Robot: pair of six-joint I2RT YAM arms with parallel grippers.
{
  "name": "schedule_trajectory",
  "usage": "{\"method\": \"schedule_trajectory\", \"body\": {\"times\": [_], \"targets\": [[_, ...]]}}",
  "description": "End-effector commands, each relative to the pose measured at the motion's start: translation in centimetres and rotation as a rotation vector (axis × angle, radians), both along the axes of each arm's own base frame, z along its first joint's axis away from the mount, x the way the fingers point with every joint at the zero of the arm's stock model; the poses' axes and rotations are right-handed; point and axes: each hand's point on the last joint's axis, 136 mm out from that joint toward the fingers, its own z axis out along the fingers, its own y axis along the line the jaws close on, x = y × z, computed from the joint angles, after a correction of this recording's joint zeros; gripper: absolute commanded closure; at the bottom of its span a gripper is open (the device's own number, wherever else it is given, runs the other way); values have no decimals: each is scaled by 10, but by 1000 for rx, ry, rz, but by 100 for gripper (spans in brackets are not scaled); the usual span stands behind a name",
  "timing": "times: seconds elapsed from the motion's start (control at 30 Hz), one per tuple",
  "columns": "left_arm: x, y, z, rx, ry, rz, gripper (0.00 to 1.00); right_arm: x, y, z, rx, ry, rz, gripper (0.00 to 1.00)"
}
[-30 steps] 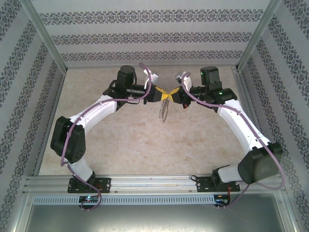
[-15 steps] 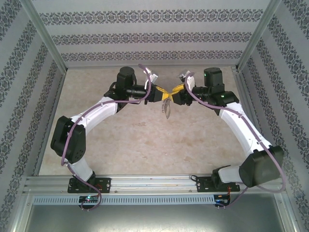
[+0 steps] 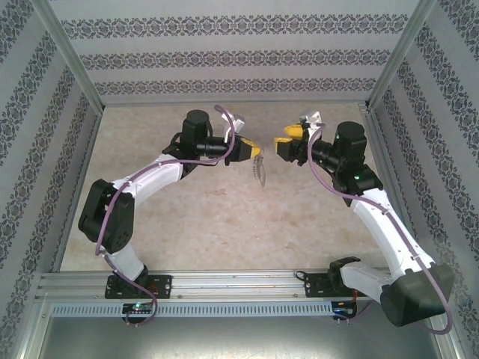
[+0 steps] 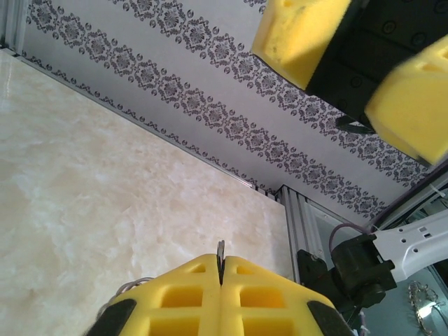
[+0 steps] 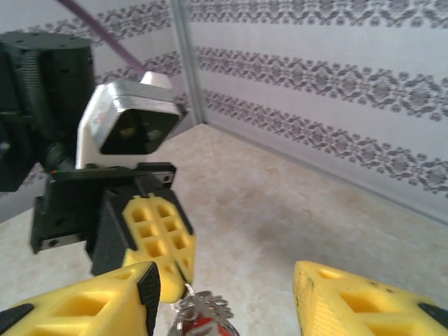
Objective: Put the keys on the keyring
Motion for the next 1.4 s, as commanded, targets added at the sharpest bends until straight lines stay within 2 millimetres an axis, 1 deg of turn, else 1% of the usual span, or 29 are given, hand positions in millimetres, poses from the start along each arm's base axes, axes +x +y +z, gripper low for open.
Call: {"method": "schedule_trajectory", "body": {"times": [0.0, 0.07, 0.17, 0.23, 0.47, 0.67, 0.83, 1.1, 1.37], "targets": [[-7, -1, 31, -54, -115, 3, 100, 12, -18, 14, 39, -55, -128, 46], [-7, 0, 31, -55, -121, 12, 100, 15, -25, 12, 51, -65, -180, 46], [-6, 2, 30, -54, -125, 21, 100, 19, -38, 6, 67, -76, -265, 46], [-6, 3, 29, -50, -126, 31, 100, 21, -42, 0, 78, -67, -293, 46], [-2, 5, 31, -40, -131, 54, 100, 22, -41, -18, 117, -18, -291, 46], [-2, 8, 42, -66, -178, 72, 100, 18, -37, -32, 146, 20, -268, 46], [3, 13, 47, -71, -190, 107, 100, 14, -30, -53, 147, 69, -248, 46], [16, 25, 51, -112, -188, 175, 100, 5, -6, -97, 126, 150, -198, 46], [21, 29, 53, -139, -172, 192, 100, -4, 17, -128, 119, 204, -164, 46]]}}
